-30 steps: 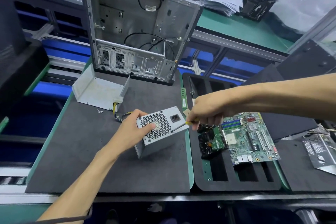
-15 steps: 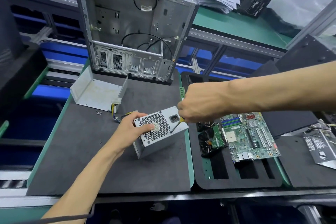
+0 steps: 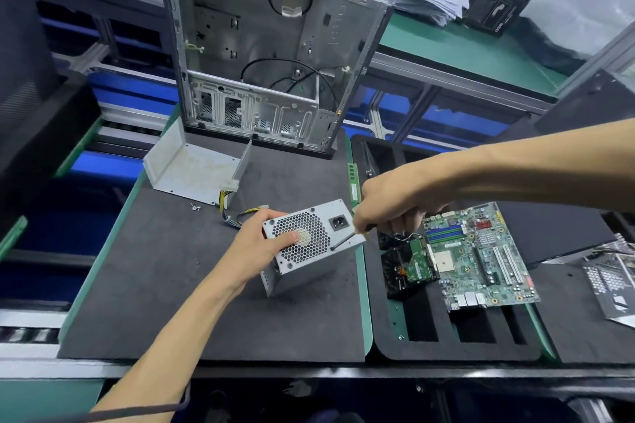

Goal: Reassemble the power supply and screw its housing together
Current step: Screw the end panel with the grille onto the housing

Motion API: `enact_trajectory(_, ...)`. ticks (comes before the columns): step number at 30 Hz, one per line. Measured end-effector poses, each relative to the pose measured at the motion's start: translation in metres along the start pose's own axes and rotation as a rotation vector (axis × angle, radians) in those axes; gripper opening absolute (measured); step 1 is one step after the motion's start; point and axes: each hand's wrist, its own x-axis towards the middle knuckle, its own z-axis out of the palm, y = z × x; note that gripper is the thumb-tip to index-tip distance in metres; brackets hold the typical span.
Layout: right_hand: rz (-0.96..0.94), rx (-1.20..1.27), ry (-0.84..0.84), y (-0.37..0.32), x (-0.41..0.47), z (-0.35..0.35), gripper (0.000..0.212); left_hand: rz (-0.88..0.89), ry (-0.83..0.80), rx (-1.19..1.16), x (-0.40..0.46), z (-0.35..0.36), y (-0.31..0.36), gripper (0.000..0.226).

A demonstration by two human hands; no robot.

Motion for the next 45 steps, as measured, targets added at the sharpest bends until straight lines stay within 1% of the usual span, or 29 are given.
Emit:
enact_trajectory(2,-0.025,-0.030,0.000,0.002,-0.002,-0.001,0.042,0.003,0.018,0.000,-0.001,0.000,0.001,0.024)
enact_trajectory(3,-0.045,-0.091,0.015,0.005,-0.003,0.000,0.039,0.004,0.025,0.000,-0.001,0.000,0.000,0.024)
enact_trajectory(4,-0.093,-0.204,0.058,0.008,-0.004,0.001,0.034,0.005,0.029,0.001,-0.001,0.000,0.000,0.024)
enact_trajectory(6,-0.251,-0.561,0.206,0.012,-0.008,0.002,0.021,0.012,0.029,0.011,-0.003,0.001,0.000,0.024)
enact_trajectory(8,-0.426,-1.011,0.380,0.014,-0.013,0.003,0.023,0.018,0.027,0.018,-0.003,0.001,0.000,0.024)
enact_trajectory(9,-0.504,-1.224,0.446,0.014,-0.015,0.003,0.023,0.021,0.029,0.022,-0.003,0.001,0.000,0.024)
enact_trajectory(10,-0.577,-1.387,0.481,0.014,-0.018,0.004,0.023,0.026,0.030,0.027,-0.004,0.001,0.000,0.024)
enact_trajectory(11,-0.630,-1.491,0.490,0.012,-0.021,0.005,0.021,0.031,0.028,0.031,-0.004,0.001,0.001,0.023)
enact_trajectory(13,-0.688,-1.580,0.474,0.008,-0.022,0.006,0.017,0.036,0.021,0.044,-0.005,0.001,0.001,0.024)
enact_trajectory(14,-0.682,-1.581,0.467,0.005,-0.022,0.007,0.016,0.039,0.018,0.055,-0.005,0.001,0.001,0.024)
enact_trajectory(16,-0.633,-1.502,0.445,0.000,-0.022,0.008,0.018,0.047,0.012,0.072,-0.007,0.001,0.001,0.024)
enact_trajectory(19,-0.502,-1.237,0.400,-0.002,-0.018,0.010,0.034,0.054,0.017,0.082,-0.008,0.003,0.001,0.025)
enact_trajectory(21,-0.381,-0.984,0.353,0.000,-0.014,0.012,0.036,0.057,0.029,0.075,-0.009,0.004,-0.001,0.025)
enact_trajectory(22,-0.305,-0.817,0.315,0.001,-0.012,0.012,0.035,0.059,0.035,0.070,-0.009,0.004,-0.001,0.025)
enact_trajectory(25,-0.051,-0.214,0.138,0.006,-0.007,0.011,0.030,0.061,0.045,0.071,-0.009,0.004,-0.002,0.025)
enact_trajectory(26,-0.005,-0.082,0.092,0.008,-0.006,0.010,0.029,0.060,0.043,0.065,-0.009,0.004,-0.003,0.025)
enact_trajectory(28,0.022,0.003,0.041,0.008,-0.006,0.008,0.028,0.057,0.038,0.055,-0.009,0.004,-0.003,0.024)
enact_trajectory(31,-0.034,-0.106,0.039,0.004,-0.009,0.005,0.038,0.054,0.035,0.047,-0.006,0.003,-0.002,0.024)
enact_trajectory(33,-0.095,-0.315,0.092,0.002,-0.011,0.006,0.038,0.046,0.034,0.036,-0.003,0.001,-0.002,0.025)
enact_trajectory(34,-0.147,-0.493,0.146,0.001,-0.013,0.008,0.033,0.045,0.031,0.037,-0.002,0.000,-0.002,0.025)
enact_trajectory(36,-0.293,-0.933,0.290,0.000,-0.018,0.013,0.022,0.050,0.024,0.041,-0.001,-0.001,-0.002,0.025)
enact_trajectory(38,-0.462,-1.363,0.437,-0.001,-0.024,0.013,0.020,0.059,0.023,0.042,-0.001,-0.002,-0.003,0.025)
enact_trajectory(39,-0.527,-1.509,0.472,-0.002,-0.027,0.012,0.018,0.061,0.022,0.041,-0.001,-0.002,-0.003,0.025)
enact_trajectory(40,-0.573,-1.592,0.472,-0.004,-0.029,0.012,0.015,0.063,0.020,0.040,-0.001,-0.001,-0.003,0.025)
enact_trajectory(42,-0.595,-1.584,0.424,-0.008,-0.029,0.015,0.010,0.067,0.024,0.048,-0.001,-0.001,-0.004,0.025)
enact_trajectory(43,-0.568,-1.509,0.406,-0.009,-0.026,0.016,0.017,0.066,0.029,0.052,-0.001,-0.001,-0.004,0.025)
enact_trajectory(45,-0.460,-1.243,0.373,-0.011,-0.022,0.017,0.033,0.062,0.035,0.059,-0.001,-0.002,-0.004,0.025)
